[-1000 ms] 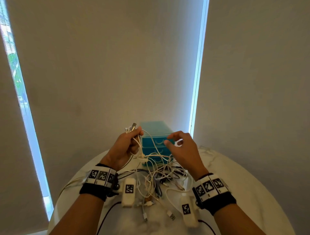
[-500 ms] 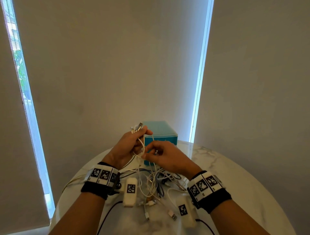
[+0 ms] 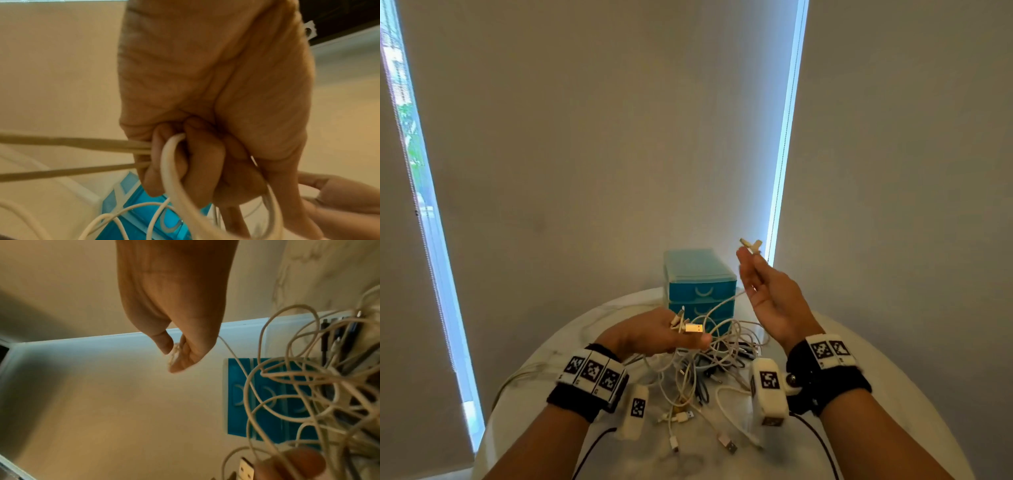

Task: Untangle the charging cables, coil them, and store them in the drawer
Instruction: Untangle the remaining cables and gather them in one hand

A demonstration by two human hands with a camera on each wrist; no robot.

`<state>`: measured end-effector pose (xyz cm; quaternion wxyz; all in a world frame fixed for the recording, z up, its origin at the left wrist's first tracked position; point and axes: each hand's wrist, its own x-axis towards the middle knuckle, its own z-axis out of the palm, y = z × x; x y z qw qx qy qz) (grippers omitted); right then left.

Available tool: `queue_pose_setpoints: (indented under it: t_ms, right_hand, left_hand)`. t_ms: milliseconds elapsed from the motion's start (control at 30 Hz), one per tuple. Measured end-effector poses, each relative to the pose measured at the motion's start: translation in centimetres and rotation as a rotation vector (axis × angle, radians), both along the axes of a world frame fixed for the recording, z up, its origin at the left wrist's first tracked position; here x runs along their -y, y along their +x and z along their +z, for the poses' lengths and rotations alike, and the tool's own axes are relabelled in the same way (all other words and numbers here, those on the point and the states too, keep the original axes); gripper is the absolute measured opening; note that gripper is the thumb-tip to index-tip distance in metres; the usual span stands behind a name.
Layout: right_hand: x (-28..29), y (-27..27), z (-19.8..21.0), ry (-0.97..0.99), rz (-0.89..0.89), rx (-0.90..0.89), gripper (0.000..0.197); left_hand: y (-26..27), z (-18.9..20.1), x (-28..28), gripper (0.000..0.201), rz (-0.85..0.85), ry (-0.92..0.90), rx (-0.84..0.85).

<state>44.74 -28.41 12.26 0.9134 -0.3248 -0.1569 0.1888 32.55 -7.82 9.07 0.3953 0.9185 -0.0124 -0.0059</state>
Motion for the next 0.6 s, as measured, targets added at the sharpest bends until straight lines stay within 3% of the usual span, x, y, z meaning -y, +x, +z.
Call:
queue_pose_setpoints:
  t_ms: [67,167,267,400,500,600]
  right_hand:
    - [0.2,0.5,-1.2,-0.087,0.012,0.003,0.03]
    - [0.4,-0.1,-2.6,-0.438,0.011,0.149,0.03]
    - [0.7,-1.2,-3.4,-0.797,-0.113,0.39,0.031]
    - [0.3,-1.8,-5.1,-0.932,-0.066,0.557,0.034]
    - [-0.6,-1.9,-6.4,-0.975,-0.151,0.564,0.014]
    - [-0.5,-1.2,-7.2,-1.047,-0.229,0.5,0.009]
  left_hand:
    - [0.3,0.0,0.5,0.026,-0.036,0.072,-0.007]
    - [0.6,-0.6,0.5,0.024,-0.051,0.102,0.071]
    - [0.8,-0.7,-0.1,0.022,0.095,-0.059,0.255]
    - [0.8,1.1,-0.4,0.023,0.242,-0.215,0.553]
    - [1.6,2.3,-0.8,0.021,0.361,-0.506,0.723]
    - [2.0,3.4,-3.8,0.021,0.521,-0.864,0.806]
